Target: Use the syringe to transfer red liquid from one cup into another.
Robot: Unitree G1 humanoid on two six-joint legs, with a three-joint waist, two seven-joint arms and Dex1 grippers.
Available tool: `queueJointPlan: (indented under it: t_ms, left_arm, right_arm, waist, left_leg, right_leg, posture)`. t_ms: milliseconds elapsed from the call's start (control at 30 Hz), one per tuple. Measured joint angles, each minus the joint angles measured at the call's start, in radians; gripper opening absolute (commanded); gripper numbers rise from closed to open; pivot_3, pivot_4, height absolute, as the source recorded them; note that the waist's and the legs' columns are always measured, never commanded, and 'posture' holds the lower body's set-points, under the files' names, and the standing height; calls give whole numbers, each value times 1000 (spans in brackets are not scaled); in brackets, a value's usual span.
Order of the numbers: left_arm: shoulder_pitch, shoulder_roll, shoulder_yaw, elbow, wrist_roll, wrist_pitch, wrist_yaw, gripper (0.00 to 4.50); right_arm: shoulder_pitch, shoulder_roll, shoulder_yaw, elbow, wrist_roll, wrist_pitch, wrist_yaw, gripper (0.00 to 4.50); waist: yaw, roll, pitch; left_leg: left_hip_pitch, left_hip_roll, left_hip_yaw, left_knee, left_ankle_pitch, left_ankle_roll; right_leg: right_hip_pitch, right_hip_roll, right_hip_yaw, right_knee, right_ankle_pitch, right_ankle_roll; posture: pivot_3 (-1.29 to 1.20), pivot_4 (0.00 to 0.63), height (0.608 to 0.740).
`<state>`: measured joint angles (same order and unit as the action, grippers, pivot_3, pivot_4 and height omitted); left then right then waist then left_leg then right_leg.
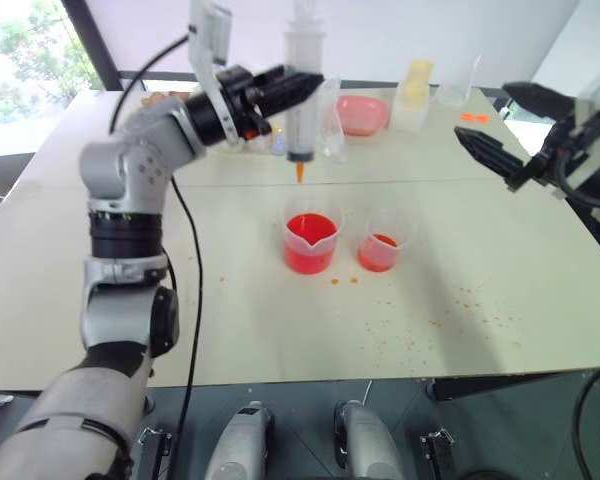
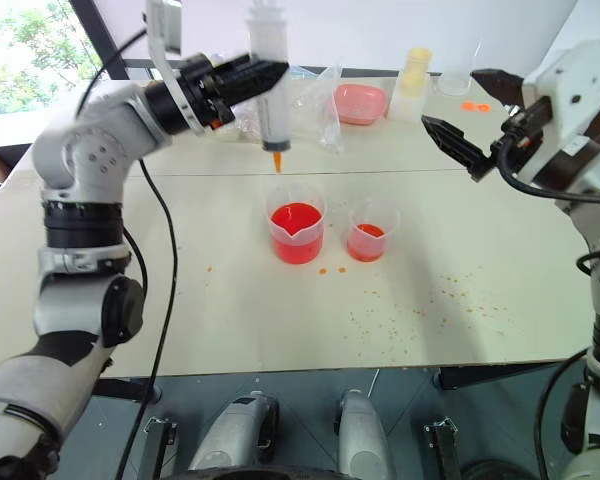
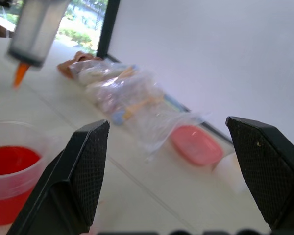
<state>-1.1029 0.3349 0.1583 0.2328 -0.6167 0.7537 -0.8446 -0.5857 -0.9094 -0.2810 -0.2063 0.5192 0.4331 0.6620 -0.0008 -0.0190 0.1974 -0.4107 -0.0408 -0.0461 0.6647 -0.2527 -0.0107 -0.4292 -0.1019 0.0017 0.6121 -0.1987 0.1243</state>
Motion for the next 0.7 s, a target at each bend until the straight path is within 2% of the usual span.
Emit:
queueJointPlan:
  t_ms: [133, 333, 500, 700]
  left_arm:
    - [61, -33, -32, -27, 5, -70, -32, 1436]
    - [152, -50, -217, -11, 146, -251, -120, 1436]
    - [167, -67, -254, 58, 218, -371, -135, 1436]
    - [178, -84, -255, 72, 234, -399, -134, 1436]
  right_arm:
    - [-67, 48, 40, 57, -46, -49, -6, 3988]
    - [-137, 121, 107, 94, -86, -102, 9, 3988]
    - [-184, 199, 165, 99, -112, -118, 11, 3988]
    - [-211, 248, 221, 97, -133, -109, 15, 3988]
  waist:
    - [-8, 0, 0]
    - [-9, 0, 0]
    - [-11, 0, 0]
    - [-8, 0, 0]
  left_leg:
    - [0, 0, 0, 0, 0, 0]
    - [1, 0, 0, 0, 0, 0]
    - [1, 0, 0, 0, 0, 0]
    - [1, 0, -1, 0, 0, 0]
  right_leg:
    - [1, 0, 0, 0, 0, 0]
    - [1, 0, 1, 0, 0, 0]
    - [1, 1, 1, 0, 0, 0]
    - [1, 1, 1, 0, 0, 0]
  posture:
    - [0, 150, 740]
    - [0, 150, 740]
    - [0, 150, 740]
    - [0, 150, 740]
